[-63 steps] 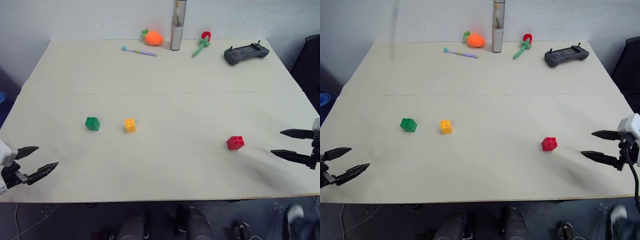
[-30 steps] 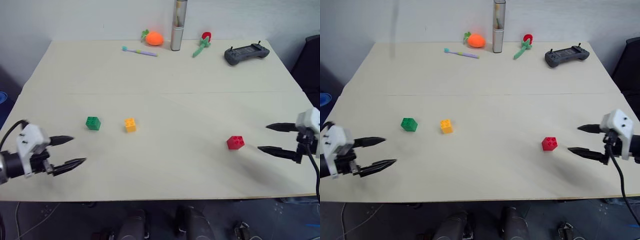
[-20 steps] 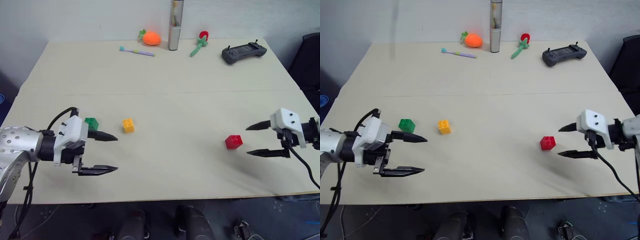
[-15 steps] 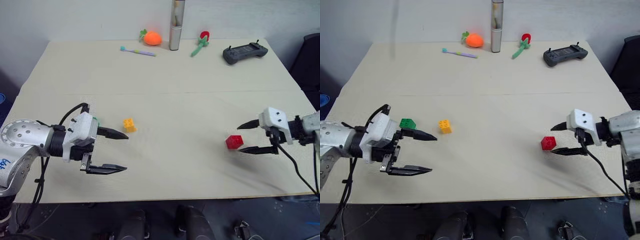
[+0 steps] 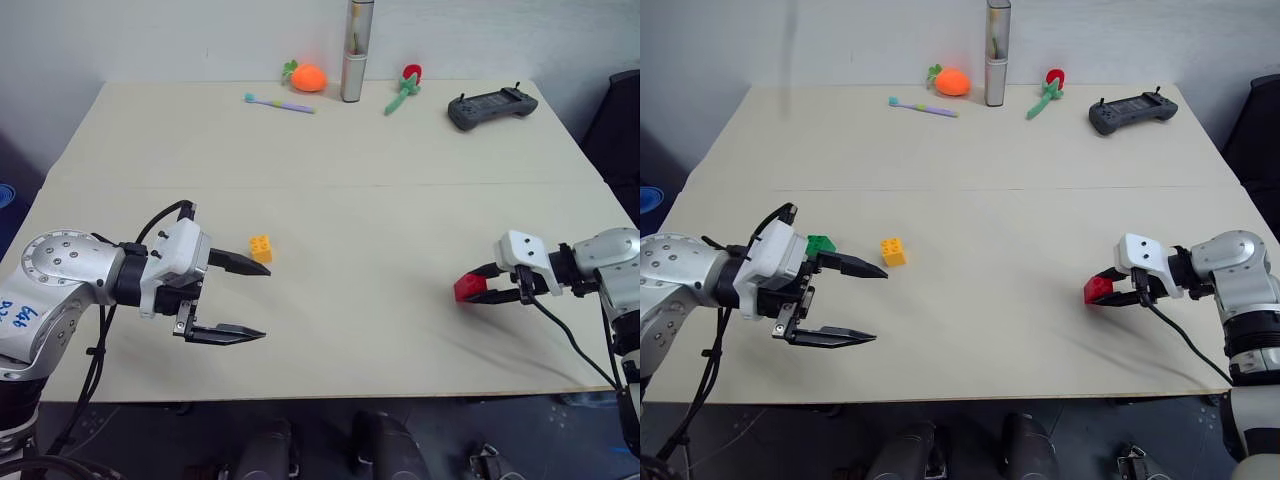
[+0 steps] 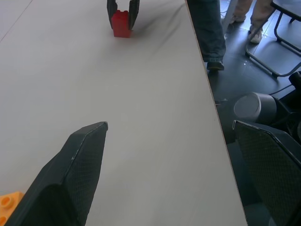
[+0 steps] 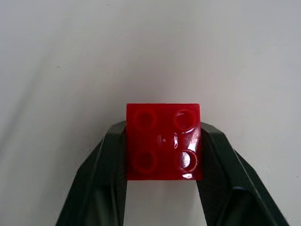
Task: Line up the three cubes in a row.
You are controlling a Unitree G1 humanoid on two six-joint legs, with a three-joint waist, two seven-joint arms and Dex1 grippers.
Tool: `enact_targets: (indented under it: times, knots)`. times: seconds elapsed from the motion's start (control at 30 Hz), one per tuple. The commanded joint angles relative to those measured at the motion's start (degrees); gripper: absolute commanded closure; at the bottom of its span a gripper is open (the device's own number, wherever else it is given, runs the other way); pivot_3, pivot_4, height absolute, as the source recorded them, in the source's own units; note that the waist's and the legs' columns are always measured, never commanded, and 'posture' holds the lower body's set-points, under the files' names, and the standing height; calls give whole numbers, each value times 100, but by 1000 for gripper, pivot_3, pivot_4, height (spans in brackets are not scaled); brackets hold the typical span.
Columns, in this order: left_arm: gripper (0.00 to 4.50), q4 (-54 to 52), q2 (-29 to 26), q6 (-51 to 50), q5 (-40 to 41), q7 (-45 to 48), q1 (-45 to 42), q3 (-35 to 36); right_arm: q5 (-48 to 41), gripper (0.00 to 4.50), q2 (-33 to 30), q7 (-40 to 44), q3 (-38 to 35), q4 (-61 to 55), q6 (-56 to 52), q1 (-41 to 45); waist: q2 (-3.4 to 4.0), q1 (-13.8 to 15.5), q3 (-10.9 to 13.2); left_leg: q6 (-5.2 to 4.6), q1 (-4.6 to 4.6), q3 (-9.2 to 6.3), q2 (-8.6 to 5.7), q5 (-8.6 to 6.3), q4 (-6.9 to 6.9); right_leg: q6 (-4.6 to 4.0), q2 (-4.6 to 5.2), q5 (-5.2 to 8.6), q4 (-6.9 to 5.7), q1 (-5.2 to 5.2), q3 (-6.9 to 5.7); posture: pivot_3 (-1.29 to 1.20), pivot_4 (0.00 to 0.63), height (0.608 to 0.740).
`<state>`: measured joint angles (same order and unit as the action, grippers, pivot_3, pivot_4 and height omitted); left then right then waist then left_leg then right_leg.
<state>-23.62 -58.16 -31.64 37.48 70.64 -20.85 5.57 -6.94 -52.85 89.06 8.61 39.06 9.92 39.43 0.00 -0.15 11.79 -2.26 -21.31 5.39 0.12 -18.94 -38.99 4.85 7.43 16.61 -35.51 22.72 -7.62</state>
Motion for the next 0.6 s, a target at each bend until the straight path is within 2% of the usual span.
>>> enact_targets:
  times: [0.03, 0.13, 0.3, 0.47, 0.6]
  knots:
    - [0, 30, 2, 118, -35, 112, -82, -19, -620, 3004, -189, 344, 80, -990, -299, -323, 0, 4, 0, 0, -1, 0, 0, 0, -1, 0, 0, 0, 0, 0, 0, 0, 150, 740]
    - [0, -30, 3, 72, 22, 212, -88, -110, -1047, 3004, -172, 311, 115, -2410, -828, -831, 0, 7, 0, 2, -1, -3, 1, -1, -3, 0, 0, 0, -1, -1, -1, 0, 150, 740]
    - [0, -229, 142, 3, 56, 172, -170, -316, -1308, 3004, -110, -190, 182, -4426, -1587, -1747, 0, 45, 0, 4, -2, -5, 2, -4, -6, 0, 0, 0, -3, -1, -1, 0, 150, 740]
    - [0, -346, 189, 9, 36, 145, -132, -390, -843, 3004, -114, -904, 276, -5243, -2004, -2487, -1, 128, 0, 1, -1, -5, -1, -6, -9, 1, 2, 0, -1, -3, 1, 0, 150, 740]
    - [0, -422, 207, 58, -6, 142, -62, -428, -665, 3004, -196, -1185, 338, -5635, -2478, -2733, -5, 146, -3, 2, 3, -5, 1, -7, -9, 1, 1, 0, 0, -4, 2, 0, 150, 740]
